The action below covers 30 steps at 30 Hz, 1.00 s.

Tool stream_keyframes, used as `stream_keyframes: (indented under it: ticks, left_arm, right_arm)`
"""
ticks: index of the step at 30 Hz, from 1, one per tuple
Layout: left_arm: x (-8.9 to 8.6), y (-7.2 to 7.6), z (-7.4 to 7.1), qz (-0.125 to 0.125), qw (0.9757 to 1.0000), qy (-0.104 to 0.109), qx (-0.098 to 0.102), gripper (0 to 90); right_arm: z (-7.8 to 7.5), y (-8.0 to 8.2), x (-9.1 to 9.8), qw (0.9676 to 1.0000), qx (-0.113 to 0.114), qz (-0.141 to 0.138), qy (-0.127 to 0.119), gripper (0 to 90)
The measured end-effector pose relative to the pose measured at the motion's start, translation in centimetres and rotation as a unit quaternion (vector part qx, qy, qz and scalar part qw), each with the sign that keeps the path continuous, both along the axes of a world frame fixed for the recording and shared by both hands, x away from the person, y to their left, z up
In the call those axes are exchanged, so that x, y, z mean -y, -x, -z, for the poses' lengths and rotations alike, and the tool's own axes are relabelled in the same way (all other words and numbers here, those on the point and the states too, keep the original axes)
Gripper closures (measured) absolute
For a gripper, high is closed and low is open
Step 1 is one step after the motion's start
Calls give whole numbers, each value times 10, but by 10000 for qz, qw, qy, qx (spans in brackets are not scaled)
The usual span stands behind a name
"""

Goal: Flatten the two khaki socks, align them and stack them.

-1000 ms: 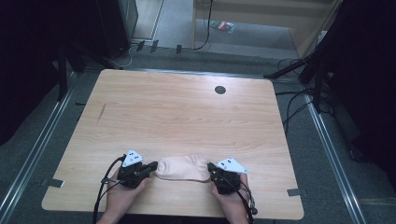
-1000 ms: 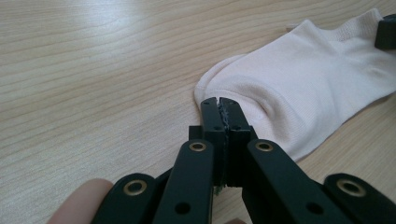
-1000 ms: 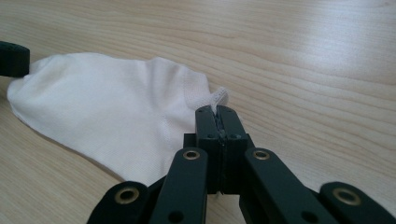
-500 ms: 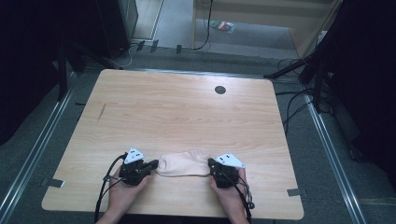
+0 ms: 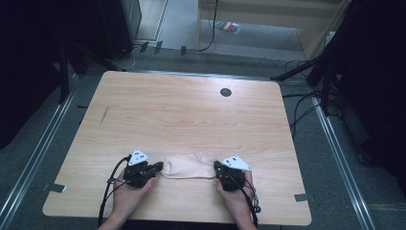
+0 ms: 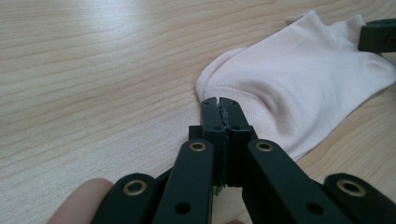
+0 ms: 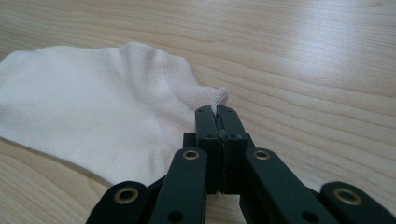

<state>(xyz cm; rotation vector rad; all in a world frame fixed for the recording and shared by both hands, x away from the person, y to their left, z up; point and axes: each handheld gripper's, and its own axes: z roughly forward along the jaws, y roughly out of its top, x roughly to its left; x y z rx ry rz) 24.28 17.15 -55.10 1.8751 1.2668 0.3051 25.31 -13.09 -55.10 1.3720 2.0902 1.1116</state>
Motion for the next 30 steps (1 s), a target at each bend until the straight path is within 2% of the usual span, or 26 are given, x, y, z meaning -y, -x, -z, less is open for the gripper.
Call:
stream_keyframes:
  ticks: [4, 5, 6, 9, 12, 14, 16, 18, 20, 21, 24, 30]
  left_arm:
    - [-1, -1, 0, -20, 10000, 21, 17, 900]
    - [-1, 0, 0, -30, 10000, 74, 20, 900]
    - [-3, 0, 0, -56, 9999, 134, 57, 886]
    - [-10, 1, -2, -163, 9989, 429, 134, 670]
    - [-18, 4, -6, -287, 9977, 532, 321, 397]
    - [-24, 5, -11, -362, 9963, 613, 482, 239]
    - [-30, 6, -14, -384, 9956, 656, 550, 92]
    - [-38, 7, -17, -474, 9944, 687, 645, 3]
    - [-47, 9, -20, -448, 9930, 784, 766, 0]
    - [-52, 10, -21, -498, 9917, 816, 865, 0]
    - [-64, 11, -24, -576, 9891, 993, 925, 0]
    - [-82, 16, -26, -684, 9873, 978, 1046, 0]
  right_arm:
    - [0, -1, 0, 10000, -28, -23, -19, 894]
    - [0, -1, 0, 10000, -27, -17, -49, 874]
    - [0, -2, 1, 9999, -13, -29, -99, 812]
    - [-1, -1, 6, 9995, 59, 32, -304, 563]
    - [-5, -1, 13, 9985, 138, -35, -535, 323]
    - [-9, -1, 17, 9984, 159, 51, -547, 143]
    - [-12, -1, 24, 9983, 138, 35, -574, 0]
    - [-15, 0, 29, 9981, 142, 8, -599, 0]
    - [-17, 3, 35, 9984, 330, 155, -442, 0]
    - [-19, 4, 38, 9981, 360, 179, -465, 0]
    - [-22, 6, 48, 9975, 459, 238, -491, 0]
    - [-25, 9, 62, 9968, 563, 353, -446, 0]
